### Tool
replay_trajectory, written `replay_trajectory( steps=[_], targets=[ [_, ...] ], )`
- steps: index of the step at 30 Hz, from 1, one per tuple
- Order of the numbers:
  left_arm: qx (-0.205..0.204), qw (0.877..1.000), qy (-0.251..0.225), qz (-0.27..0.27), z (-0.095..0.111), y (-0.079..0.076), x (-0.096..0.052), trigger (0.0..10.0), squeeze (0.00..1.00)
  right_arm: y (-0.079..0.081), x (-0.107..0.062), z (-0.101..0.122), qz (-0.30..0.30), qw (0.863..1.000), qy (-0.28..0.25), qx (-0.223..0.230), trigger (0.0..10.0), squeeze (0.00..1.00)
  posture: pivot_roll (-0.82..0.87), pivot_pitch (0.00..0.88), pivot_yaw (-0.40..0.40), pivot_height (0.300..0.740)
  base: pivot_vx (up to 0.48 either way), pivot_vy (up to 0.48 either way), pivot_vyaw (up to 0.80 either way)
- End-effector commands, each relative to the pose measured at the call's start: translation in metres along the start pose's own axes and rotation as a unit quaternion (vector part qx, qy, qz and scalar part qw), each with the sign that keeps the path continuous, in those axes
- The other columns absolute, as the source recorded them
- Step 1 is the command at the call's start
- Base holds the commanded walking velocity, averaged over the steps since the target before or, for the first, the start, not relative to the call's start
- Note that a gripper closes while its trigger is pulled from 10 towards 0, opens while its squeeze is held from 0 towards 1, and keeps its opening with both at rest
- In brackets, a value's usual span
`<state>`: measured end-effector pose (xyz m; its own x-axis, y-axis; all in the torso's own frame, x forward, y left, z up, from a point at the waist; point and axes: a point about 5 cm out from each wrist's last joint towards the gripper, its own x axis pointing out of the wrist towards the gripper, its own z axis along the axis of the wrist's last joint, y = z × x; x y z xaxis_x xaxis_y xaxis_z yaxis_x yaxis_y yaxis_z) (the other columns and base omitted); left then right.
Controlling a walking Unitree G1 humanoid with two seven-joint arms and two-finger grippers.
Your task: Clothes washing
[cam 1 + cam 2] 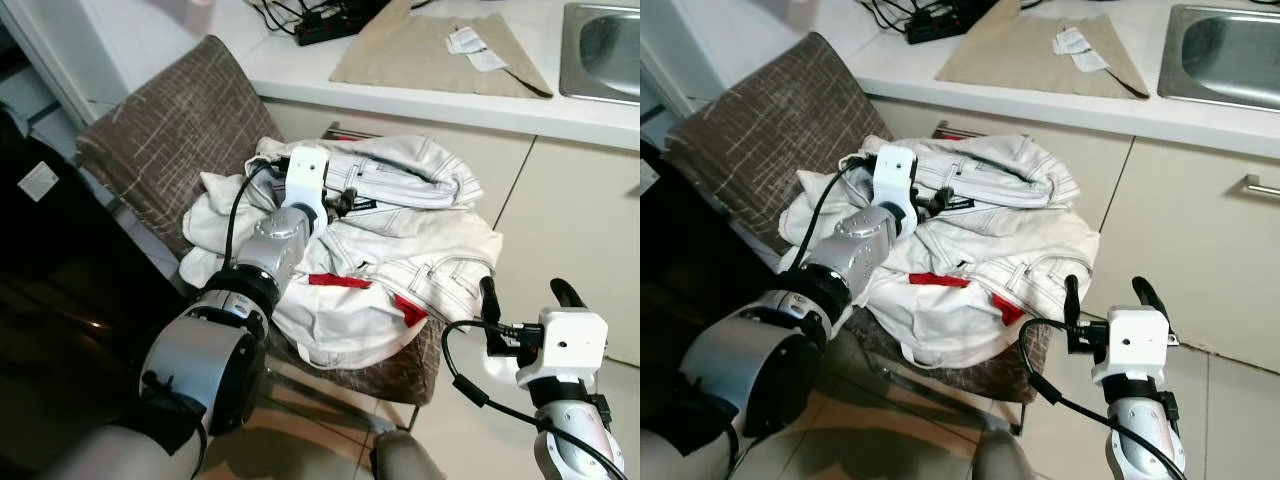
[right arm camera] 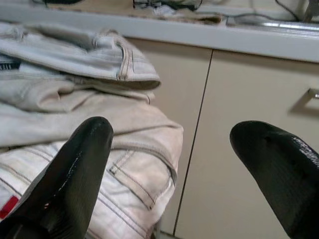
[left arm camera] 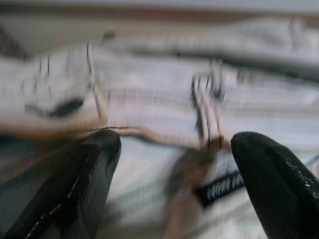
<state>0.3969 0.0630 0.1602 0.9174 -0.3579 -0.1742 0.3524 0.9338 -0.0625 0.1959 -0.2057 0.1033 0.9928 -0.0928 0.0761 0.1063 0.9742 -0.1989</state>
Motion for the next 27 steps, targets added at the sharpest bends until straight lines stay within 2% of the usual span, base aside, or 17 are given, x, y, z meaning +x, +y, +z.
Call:
replay_trajectory(
  steps=[1, 10, 13, 15, 16, 20, 25, 27],
  targets=[
    [0.018, 0.999, -0.037, 0.011, 0.019, 0.014, -0.002, 10.0, 0.00, 0.004, 0.002, 0.004, 0.014, 1.000, -0.003, 0.003, 10.0, 0.00, -0.53, 0.112, 0.160, 0.740, 0.000, 0.000, 0.00],
    [0.046, 0.995, -0.088, 0.018, 0.042, 0.035, -0.013, 10.0, 0.00, 0.005, 0.014, -0.003, 0.043, 0.999, 0.009, 0.001, 10.0, 0.00, -0.46, 0.063, 0.119, 0.740, 0.000, 0.000, 0.00],
    [0.057, 0.992, -0.110, 0.038, 0.056, 0.053, -0.023, 10.0, 0.00, 0.010, 0.023, -0.004, 0.062, 0.998, 0.009, 0.005, 10.0, 0.00, -0.42, 0.042, 0.100, 0.740, 0.000, 0.000, 0.00],
    [0.064, 0.990, -0.106, 0.060, 0.055, 0.065, -0.028, 10.0, 0.00, 0.015, 0.028, -0.004, 0.073, 0.997, 0.006, 0.009, 10.0, 0.00, -0.41, 0.037, 0.095, 0.740, 0.000, 0.000, 0.00],
    [0.064, 0.990, -0.106, 0.060, 0.055, 0.065, -0.028, 10.0, 0.00, 0.015, 0.028, -0.004, 0.073, 0.997, 0.006, 0.009, 10.0, 0.00, -0.41, 0.037, 0.095, 0.740, 0.000, 0.000, 0.00],
    [0.076, 0.987, -0.046, 0.137, 0.028, 0.099, -0.036, 10.0, 0.00, 0.024, 0.035, -0.004, 0.091, 0.996, 0.002, 0.014, 10.0, 0.00, -0.39, 0.025, 0.082, 0.740, 0.000, 0.000, 0.00],
    [0.079, 0.985, -0.012, 0.154, 0.012, 0.102, -0.036, 10.0, 0.00, 0.022, 0.034, -0.004, 0.092, 0.996, 0.004, 0.012, 10.0, 0.00, -0.40, 0.030, 0.085, 0.740, 0.000, 0.000, 0.00],
    [0.056, 0.987, 0.002, 0.151, 0.004, 0.099, -0.034, 10.0, 0.00, 0.019, 0.032, -0.004, 0.088, 0.996, 0.005, 0.010, 10.0, 0.00, -0.42, 0.036, 0.086, 0.740, 0.000, 0.000, 0.00]
  ],
)
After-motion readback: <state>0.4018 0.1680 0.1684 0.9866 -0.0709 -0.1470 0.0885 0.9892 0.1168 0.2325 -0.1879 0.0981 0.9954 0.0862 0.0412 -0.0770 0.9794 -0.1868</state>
